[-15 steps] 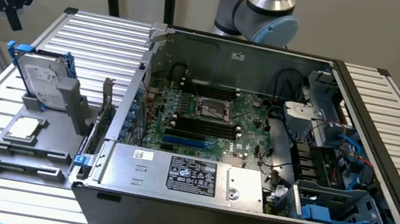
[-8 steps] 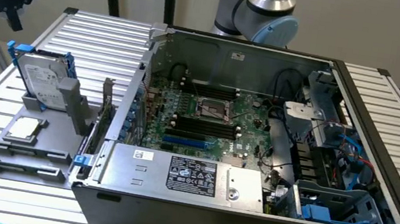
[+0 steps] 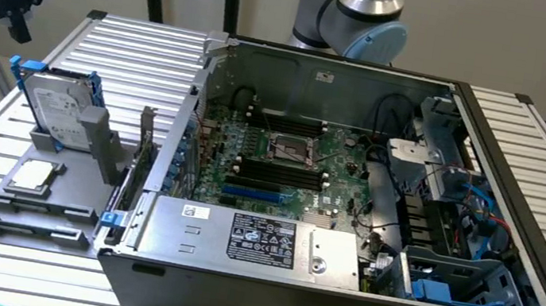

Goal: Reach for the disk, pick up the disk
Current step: 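Pick up the disk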

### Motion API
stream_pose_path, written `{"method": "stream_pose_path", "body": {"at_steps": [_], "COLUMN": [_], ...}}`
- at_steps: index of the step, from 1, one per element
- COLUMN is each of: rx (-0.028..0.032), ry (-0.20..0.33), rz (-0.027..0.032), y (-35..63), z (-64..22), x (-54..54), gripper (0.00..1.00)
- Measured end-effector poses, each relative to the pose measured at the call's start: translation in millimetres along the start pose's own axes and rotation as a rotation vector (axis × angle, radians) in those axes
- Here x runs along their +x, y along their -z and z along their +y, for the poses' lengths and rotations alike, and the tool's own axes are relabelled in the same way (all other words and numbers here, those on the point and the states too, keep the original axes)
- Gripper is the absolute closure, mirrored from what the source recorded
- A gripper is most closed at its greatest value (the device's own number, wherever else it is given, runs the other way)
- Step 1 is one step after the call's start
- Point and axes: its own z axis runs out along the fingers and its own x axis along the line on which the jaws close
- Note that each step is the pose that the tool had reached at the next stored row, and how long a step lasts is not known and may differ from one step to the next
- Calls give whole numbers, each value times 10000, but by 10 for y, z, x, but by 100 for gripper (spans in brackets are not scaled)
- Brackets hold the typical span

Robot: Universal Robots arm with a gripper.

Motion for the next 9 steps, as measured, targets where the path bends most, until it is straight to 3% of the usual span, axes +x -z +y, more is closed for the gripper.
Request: {"method": "stream_pose_path", "body": {"at_steps": [9], "rx": [1], "ry": [1622], "rz": [53], "y": [-13], "z": [0], "x": [1], "gripper": [89]}}
